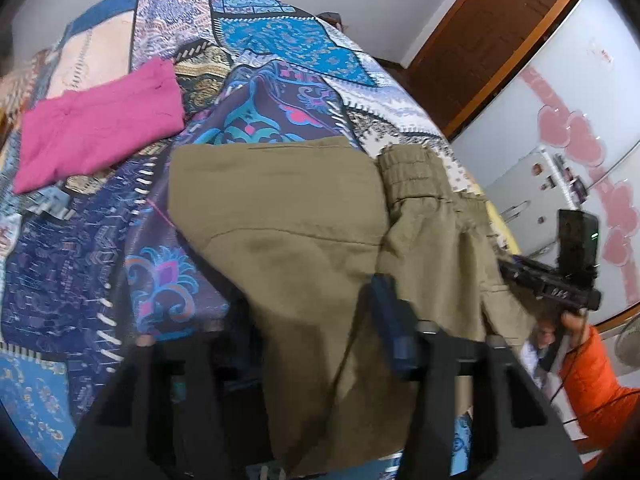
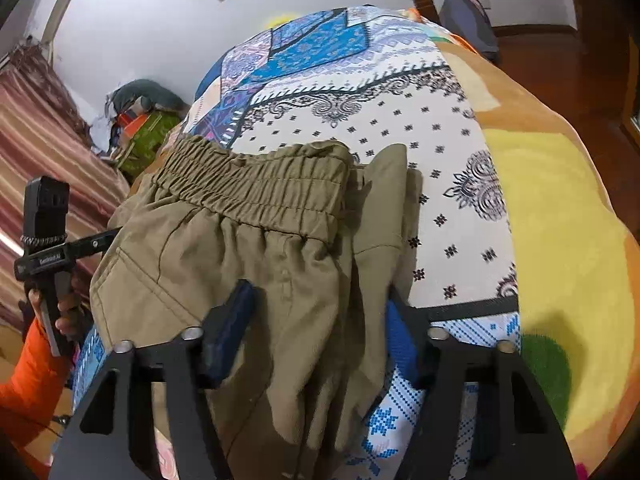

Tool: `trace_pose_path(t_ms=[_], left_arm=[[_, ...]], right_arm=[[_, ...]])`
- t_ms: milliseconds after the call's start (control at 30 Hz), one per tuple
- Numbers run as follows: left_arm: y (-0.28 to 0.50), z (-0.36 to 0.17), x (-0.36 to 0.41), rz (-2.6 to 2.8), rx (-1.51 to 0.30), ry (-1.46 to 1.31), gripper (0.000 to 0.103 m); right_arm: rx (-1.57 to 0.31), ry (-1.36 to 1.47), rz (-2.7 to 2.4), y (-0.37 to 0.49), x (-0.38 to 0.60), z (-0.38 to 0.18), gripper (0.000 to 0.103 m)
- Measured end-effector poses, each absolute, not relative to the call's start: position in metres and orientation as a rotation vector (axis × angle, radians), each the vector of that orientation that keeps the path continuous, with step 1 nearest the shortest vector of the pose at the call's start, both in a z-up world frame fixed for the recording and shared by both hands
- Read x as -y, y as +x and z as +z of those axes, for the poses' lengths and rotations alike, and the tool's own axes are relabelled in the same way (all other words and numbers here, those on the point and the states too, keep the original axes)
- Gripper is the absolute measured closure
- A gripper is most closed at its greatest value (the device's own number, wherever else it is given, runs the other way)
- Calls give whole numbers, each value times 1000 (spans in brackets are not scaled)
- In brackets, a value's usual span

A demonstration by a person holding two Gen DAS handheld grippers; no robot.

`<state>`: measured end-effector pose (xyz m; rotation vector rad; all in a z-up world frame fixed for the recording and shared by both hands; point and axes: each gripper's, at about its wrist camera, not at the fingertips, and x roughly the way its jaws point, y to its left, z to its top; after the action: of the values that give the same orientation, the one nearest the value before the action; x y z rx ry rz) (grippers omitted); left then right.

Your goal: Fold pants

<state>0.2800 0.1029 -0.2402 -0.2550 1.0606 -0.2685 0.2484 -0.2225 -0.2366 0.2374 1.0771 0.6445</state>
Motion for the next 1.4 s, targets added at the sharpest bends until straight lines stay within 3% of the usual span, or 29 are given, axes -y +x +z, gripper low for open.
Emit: trace_pose_path(t_ms=[167, 333, 867, 1167, 1400], left_arm=[[278, -236, -98, -237, -1056, -203, 92], [272, -222, -84, -201, -1016, -101, 99], [243, -138, -84, -140, -830, 6, 100], [259, -82, -126, -45, -702, 37, 100], [289, -70, -173, 29, -681, 33, 100]], right_arm=[[-1056, 192, 633, 249, 221, -228, 82], [-1004, 101, 625, 244, 212, -212, 92], [-820, 6, 670, 243, 183, -136, 95], [-694, -45, 711, 277, 135, -85, 95], [-639, -76, 746, 319, 79, -65, 95]])
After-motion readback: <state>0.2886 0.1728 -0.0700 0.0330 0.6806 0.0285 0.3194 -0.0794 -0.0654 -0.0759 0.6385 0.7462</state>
